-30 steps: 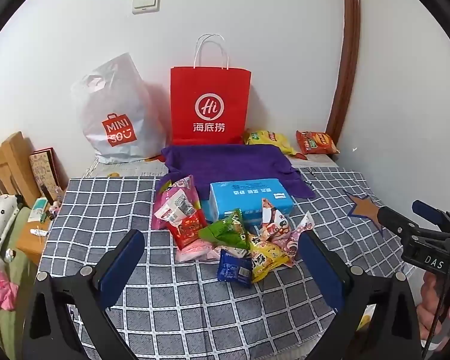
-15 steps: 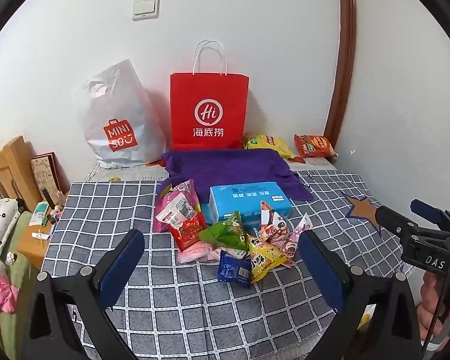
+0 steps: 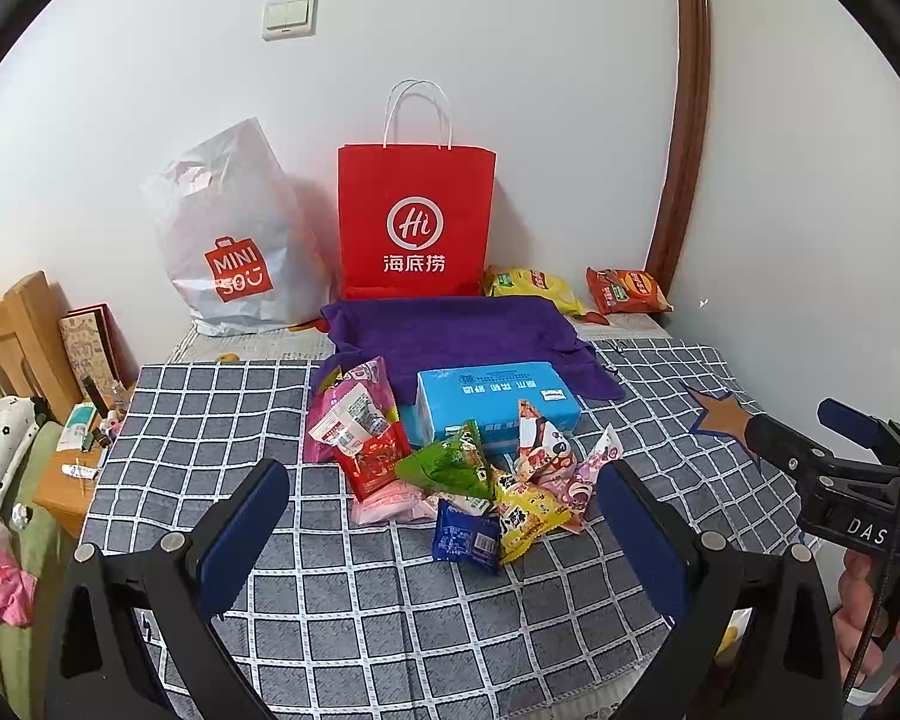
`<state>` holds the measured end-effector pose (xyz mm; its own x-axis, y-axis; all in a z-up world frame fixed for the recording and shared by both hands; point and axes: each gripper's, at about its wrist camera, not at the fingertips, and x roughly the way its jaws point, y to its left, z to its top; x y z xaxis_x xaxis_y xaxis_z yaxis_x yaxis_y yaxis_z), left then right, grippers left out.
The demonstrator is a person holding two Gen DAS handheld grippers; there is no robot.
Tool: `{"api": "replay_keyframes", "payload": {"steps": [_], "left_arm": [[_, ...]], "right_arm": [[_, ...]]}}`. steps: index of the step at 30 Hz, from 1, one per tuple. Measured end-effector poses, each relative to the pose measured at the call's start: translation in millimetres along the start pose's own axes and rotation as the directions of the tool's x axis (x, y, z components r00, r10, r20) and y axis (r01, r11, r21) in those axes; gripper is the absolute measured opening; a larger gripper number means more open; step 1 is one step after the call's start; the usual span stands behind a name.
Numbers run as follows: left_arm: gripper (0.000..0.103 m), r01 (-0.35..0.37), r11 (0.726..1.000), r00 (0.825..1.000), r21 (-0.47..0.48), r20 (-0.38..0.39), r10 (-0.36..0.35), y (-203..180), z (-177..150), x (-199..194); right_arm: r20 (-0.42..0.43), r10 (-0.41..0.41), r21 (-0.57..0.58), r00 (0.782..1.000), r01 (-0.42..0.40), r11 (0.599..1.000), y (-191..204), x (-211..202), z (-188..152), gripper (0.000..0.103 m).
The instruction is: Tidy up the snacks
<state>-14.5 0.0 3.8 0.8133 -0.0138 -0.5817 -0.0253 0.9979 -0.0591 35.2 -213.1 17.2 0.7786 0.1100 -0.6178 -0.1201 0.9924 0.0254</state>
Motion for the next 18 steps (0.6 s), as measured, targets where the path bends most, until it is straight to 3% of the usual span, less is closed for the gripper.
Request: {"api": "replay_keyframes", "payload": {"steps": [18], "left_arm": [[0.103,-0.001,1.0,1.0,0.005,0.0,0.001,-2.3,0.3,1.2]], "right_arm": [[0.011,0.006,0.001,1.0,-0.006,1.0,0.7,-2.4,-0.5,0.103]]}}
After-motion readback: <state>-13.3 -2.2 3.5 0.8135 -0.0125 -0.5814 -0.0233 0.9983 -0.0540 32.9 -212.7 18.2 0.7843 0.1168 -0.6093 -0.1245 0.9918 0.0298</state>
